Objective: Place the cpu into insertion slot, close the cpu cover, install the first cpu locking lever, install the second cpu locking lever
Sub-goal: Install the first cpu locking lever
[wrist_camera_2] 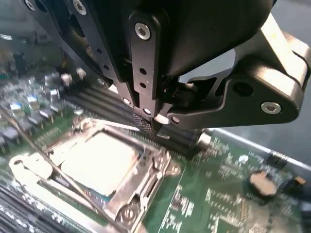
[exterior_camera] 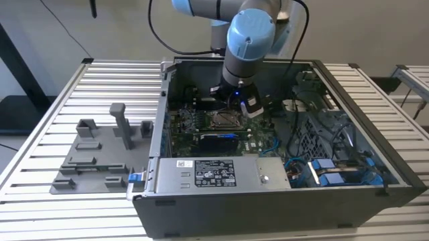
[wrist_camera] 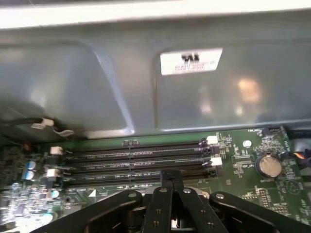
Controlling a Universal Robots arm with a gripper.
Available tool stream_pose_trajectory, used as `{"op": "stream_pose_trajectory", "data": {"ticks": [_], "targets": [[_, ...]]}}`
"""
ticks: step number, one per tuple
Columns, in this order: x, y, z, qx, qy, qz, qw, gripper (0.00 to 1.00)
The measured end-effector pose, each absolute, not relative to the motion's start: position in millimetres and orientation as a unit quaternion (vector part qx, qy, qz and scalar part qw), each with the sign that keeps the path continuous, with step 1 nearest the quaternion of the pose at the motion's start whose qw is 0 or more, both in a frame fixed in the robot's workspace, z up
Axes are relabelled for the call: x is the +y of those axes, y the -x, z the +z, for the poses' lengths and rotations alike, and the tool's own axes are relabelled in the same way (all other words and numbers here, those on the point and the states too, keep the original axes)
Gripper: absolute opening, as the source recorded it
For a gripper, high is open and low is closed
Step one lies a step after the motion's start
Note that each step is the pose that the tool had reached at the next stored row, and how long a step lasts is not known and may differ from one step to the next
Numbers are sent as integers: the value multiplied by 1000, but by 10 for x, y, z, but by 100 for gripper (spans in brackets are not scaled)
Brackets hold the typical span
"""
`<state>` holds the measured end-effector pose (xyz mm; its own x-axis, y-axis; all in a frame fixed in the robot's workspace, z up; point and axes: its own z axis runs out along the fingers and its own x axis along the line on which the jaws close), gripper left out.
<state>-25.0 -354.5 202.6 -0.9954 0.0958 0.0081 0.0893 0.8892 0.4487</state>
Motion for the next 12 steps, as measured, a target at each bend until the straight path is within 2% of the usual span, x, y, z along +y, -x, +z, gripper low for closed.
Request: {"op": "stream_pose_trajectory", "data": {"ticks": [12], "targets": [[-3569, 633, 2079, 972, -47, 230, 8, 11]]}}
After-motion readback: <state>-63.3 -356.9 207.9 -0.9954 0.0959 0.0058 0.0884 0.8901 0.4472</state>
